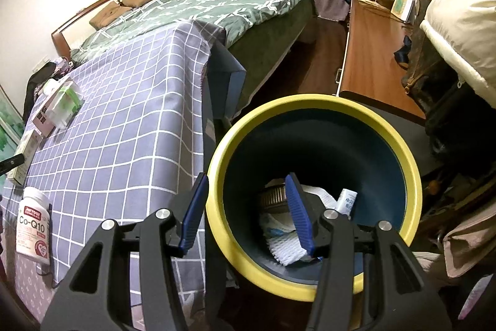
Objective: Collect trash
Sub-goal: 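Grasp the pale green printed box with the left gripper, then carry the green box into the bin and open the left gripper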
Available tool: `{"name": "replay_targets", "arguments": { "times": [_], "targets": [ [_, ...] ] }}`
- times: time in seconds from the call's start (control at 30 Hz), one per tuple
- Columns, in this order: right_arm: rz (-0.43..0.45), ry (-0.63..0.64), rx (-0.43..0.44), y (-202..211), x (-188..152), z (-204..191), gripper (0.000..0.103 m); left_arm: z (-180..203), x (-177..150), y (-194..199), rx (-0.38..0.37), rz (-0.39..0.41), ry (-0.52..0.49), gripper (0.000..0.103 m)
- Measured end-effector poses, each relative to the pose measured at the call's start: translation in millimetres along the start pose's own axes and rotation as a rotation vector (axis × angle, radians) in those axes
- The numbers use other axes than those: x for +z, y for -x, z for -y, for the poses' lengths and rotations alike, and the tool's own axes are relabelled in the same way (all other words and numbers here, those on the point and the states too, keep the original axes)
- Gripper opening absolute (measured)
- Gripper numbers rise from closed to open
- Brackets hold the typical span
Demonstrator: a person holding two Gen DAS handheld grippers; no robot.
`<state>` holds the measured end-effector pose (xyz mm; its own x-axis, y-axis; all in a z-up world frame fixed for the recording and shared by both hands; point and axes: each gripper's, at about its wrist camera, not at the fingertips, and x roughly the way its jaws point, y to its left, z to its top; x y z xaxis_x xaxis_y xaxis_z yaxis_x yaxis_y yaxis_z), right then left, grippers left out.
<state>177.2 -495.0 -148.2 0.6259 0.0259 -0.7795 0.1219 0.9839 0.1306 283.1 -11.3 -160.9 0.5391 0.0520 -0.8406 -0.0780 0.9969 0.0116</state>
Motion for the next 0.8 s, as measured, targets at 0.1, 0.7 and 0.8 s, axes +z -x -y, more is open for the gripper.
{"name": "replay_targets", "arguments": {
  "times": [0.1,0.7,0.8],
  "targets": [
    [-0.005,0.000,0.002,-3,-1,1,0.049,-1,4,-9,0.003,-0.020,0.008,0.098],
    [-0.009,0.003,0.009,-1,-8,0,0.049,-3,-2,8,-0.068,0.007,-0.032,0.071],
    [0.000,-0.002,0.006,6,-10,3,0.049,10,-5,37,-0.088,0.056,-0.077,0.071]
  ]
}}
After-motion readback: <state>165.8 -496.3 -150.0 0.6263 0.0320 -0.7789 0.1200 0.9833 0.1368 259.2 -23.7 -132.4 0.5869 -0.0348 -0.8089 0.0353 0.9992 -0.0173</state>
